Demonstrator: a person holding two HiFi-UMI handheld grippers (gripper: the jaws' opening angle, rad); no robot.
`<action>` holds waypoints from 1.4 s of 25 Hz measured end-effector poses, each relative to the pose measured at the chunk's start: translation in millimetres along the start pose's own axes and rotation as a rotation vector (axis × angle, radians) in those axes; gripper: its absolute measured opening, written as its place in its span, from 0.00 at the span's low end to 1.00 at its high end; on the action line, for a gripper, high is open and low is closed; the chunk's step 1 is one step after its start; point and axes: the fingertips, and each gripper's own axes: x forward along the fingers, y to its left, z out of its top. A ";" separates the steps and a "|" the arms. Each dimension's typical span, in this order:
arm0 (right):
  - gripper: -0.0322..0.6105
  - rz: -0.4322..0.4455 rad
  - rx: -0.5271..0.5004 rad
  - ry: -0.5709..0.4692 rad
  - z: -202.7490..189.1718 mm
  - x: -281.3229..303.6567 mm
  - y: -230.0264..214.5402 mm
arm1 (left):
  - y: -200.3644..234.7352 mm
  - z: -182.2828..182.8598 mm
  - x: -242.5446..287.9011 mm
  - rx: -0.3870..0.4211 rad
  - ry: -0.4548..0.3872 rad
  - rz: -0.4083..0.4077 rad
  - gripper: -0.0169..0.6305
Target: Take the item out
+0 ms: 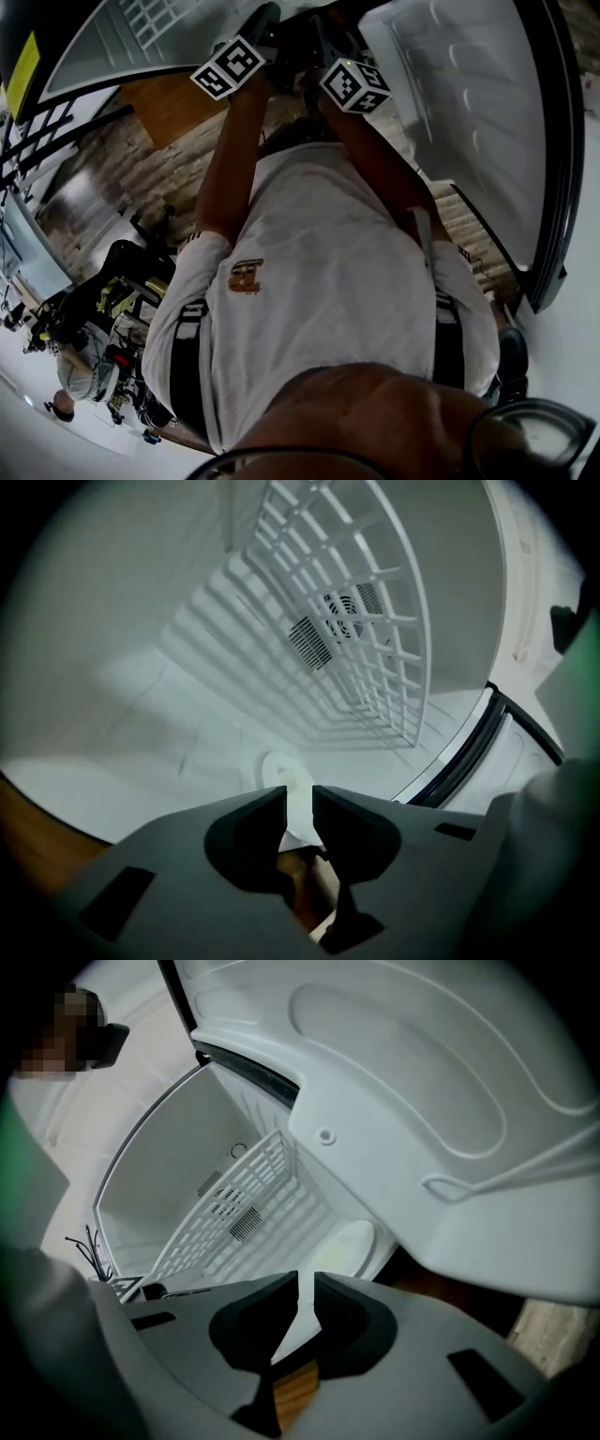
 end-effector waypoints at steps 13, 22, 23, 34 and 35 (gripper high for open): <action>0.24 -0.045 0.222 -0.015 -12.0 36.1 -19.7 | 24.8 11.0 32.3 -0.292 0.060 -0.042 0.19; 0.25 -0.099 0.380 -0.065 -7.8 45.2 -34.2 | 28.8 3.9 42.3 -0.421 0.092 -0.077 0.21; 0.25 -0.105 0.394 -0.069 -7.8 46.5 -35.6 | 28.9 3.8 43.6 -0.434 0.095 -0.083 0.21; 0.25 -0.118 0.460 -0.086 -5.5 55.7 -42.5 | 25.8 4.2 53.8 -0.528 0.126 -0.131 0.21; 0.25 -0.118 0.466 -0.087 -5.3 54.1 -42.9 | 25.1 2.2 53.0 -0.539 0.135 -0.132 0.21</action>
